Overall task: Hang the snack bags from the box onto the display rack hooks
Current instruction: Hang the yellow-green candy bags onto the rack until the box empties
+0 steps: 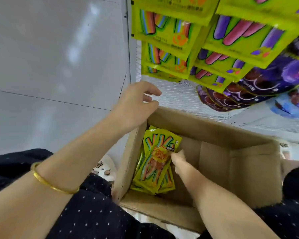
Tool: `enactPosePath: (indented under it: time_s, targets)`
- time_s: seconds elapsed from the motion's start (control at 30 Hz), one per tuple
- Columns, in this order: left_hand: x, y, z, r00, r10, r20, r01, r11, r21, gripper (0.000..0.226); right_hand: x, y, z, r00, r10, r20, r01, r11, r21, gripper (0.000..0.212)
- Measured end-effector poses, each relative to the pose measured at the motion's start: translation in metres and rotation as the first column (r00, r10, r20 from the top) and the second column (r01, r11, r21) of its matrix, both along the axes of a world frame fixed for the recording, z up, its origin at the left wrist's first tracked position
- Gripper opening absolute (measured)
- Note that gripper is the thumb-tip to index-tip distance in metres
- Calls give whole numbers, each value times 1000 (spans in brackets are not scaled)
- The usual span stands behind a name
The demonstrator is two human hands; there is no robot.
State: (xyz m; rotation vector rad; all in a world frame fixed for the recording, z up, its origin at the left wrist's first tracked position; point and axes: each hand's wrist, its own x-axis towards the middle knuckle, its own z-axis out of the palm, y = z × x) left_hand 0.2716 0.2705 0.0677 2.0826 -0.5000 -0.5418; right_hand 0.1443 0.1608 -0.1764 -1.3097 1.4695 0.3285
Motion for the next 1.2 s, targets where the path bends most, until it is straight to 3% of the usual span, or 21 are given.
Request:
enactPosePath:
  time_s: [0.13, 0.3, 0.37, 0.43, 0.5, 0.6, 0.67, 0.77, 0.87, 0.93, 1.0, 1.1, 1.2]
  targets:
    - [4, 2, -2, 1000, 4, -14, -4, 1000, 15, 28, 19, 7, 0, 973, -220, 68, 221, 975, 0, 40]
    - [5, 3, -4, 1000, 1, -30, 2, 996, 93, 24, 24, 13, 33, 941, -12, 338, -9, 998, 59, 7]
    - [4, 5, -10, 999, -21, -30, 27, 978, 205, 38, 18, 1, 70, 881, 68, 469, -104, 993, 52, 9]
    - [-1, 5, -9, 998, -38, -59, 53, 959, 279, 58, 12, -15, 112, 790, 171, 589, -188, 982, -34, 8]
    - [-9, 2, 1, 994, -24, -106, 47, 974, 220, 61, 7, -30, 156, 706, 304, 640, -258, 952, -168, 11]
    - [-20, -2, 32, 996, 24, -90, -25, 1000, -9, 17, -3, -43, 219, 615, 475, 629, -243, 874, -422, 16]
    - [-25, -2, 61, 998, 46, -45, -51, 993, -108, 15, -9, -43, 258, 542, 544, 640, -95, 797, -596, 5]
    - [-31, 2, 115, 1000, 25, 10, -23, 981, -191, 9, -19, -34, 320, 417, 607, 677, 146, 691, -708, 48]
    - [-31, 12, 182, 998, -27, 62, 41, 969, -243, 14, -22, -27, 383, 236, 791, 564, 241, 515, -823, 76]
    - [-26, 20, 231, 986, -13, 165, 58, 960, -274, 13, -19, -28, 422, 185, 891, 414, 332, 340, -880, 71]
    - [-16, 20, 280, 951, 97, 295, 23, 925, -380, 11, -13, -29, 460, 216, 921, 324, 438, 205, -875, 50]
    - [7, 2, 345, 864, 248, 437, 8, 863, -506, 9, -1, -32, 515, 213, 916, 340, 512, 191, -837, 33]
    - [41, -24, 388, 791, 346, 504, -28, 844, -535, 27, 10, -30, 564, 199, 914, 353, 500, 215, -839, 35]
